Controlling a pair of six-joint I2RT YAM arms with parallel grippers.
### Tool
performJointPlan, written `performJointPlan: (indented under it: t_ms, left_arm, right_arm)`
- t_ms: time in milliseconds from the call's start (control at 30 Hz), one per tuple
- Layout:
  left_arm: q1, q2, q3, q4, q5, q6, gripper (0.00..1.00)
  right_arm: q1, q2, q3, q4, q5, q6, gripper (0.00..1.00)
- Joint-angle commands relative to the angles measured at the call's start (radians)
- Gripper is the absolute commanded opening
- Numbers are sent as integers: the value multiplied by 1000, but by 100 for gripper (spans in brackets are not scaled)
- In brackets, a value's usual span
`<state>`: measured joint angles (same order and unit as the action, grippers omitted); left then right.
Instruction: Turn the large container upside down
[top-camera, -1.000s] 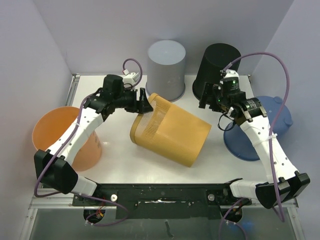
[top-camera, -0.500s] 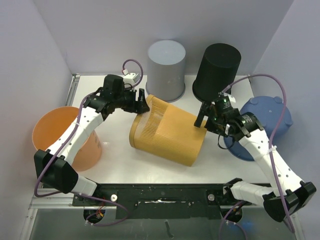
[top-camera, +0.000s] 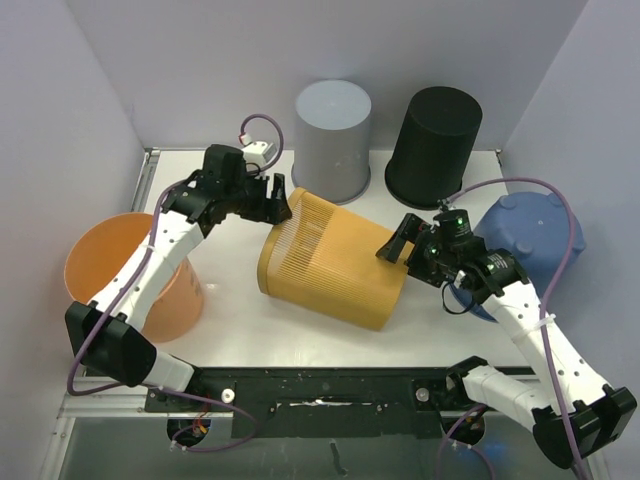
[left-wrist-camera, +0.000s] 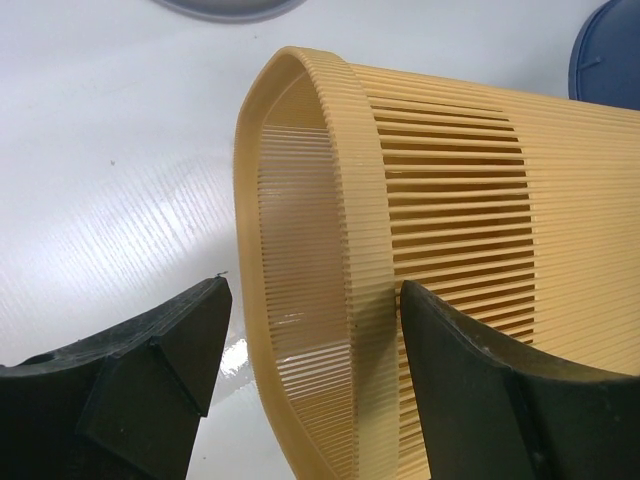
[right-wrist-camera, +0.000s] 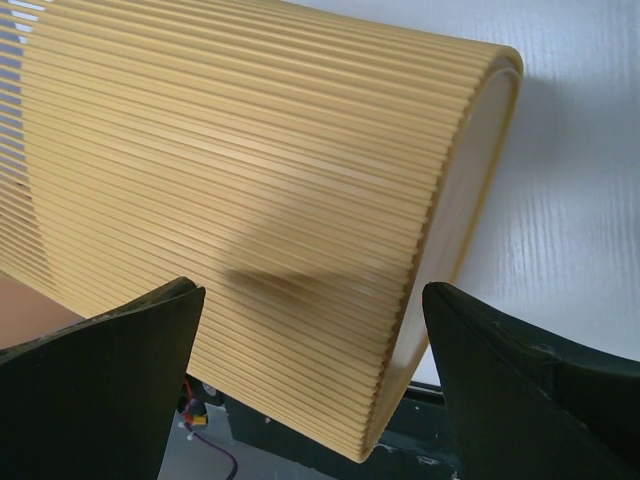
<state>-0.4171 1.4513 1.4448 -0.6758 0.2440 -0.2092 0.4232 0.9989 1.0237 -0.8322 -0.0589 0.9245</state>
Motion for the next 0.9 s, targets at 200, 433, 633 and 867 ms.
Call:
performJointPlan:
  t_ms: [200,433,633,867]
  left_arm:
    - [40,-71,86,-40,34,6,68]
    - [98,-83,74,-48,105,-14,67]
    - [128,-78,15,-41,88,-38,67]
    - [139,-66,-33,-9,135,-57,66]
  right_arm:
    - [-41,-29,-22,108,-115,6,97]
    - [-44,-26,-17,115,-131,-2,98]
    - [-45,-23,9,68,-140,-20,98]
    - [-44,-22,29,74,-133,-37,97]
